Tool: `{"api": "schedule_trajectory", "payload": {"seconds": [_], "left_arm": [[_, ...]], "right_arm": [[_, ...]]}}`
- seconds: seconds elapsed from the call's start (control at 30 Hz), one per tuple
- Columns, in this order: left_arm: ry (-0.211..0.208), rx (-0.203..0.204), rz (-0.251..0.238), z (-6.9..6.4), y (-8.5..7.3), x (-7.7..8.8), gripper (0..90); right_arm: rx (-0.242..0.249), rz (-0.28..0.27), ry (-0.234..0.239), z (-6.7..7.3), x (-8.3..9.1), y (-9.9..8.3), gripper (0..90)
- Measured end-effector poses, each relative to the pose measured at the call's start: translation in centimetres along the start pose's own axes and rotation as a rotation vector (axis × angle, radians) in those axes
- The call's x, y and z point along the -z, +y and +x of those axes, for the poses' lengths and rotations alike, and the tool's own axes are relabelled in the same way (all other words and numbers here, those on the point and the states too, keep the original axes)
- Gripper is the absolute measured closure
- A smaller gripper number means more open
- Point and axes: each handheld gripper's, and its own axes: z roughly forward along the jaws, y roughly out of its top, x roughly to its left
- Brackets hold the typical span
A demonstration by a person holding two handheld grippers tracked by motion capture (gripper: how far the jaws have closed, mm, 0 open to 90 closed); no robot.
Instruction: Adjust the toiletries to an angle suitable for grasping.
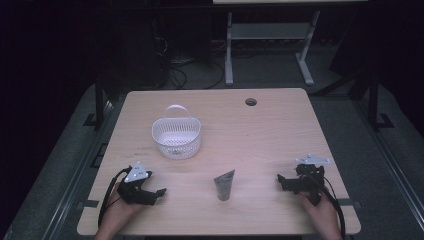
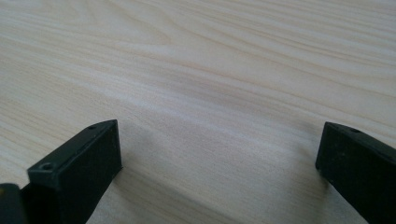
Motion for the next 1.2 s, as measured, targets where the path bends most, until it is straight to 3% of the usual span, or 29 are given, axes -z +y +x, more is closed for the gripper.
{"api": "schedule_trajectory", "payload": {"seconds": [0.37, 0.5, 0.57, 0.7, 0.73, 0.9, 1.2], "left_arm": [[-0.014, 0.006, -0.006, -0.3, 0.0, 0.1, 15.0], [-0.033, 0.005, -0.003, -0.7, 0.3, 0.2, 21.9], [-0.044, 0.016, -0.024, -0.9, 0.4, 0.6, 24.0], [-0.071, 0.005, -0.029, -1.2, 0.4, 1.2, 33.1], [-0.093, 0.016, -0.045, -1.2, 0.3, 1.5, 36.3], [-0.114, 0.029, -0.058, -1.3, 0.4, 2.2, 51.6], [-0.174, 0.031, -0.066, -1.9, 1.0, 2.6, 69.6]], "right_arm": [[0.001, 0.001, 0.000, 0.0, 0.0, 0.0, 0.0], [0.001, 0.001, 0.000, 0.0, 0.0, 0.0, 0.0], [0.001, 0.002, 0.000, 0.0, 0.0, 0.0, 0.0], [0.001, 0.001, 0.000, 0.0, 0.0, 0.0, 0.0], [0.001, 0.002, 0.000, 0.0, 0.0, 0.0, 0.0], [0.000, 0.002, 0.000, 0.0, 0.0, 0.0, 0.0], [0.001, 0.001, 0.000, 0.0, 0.0, 0.0, 0.0]]}}
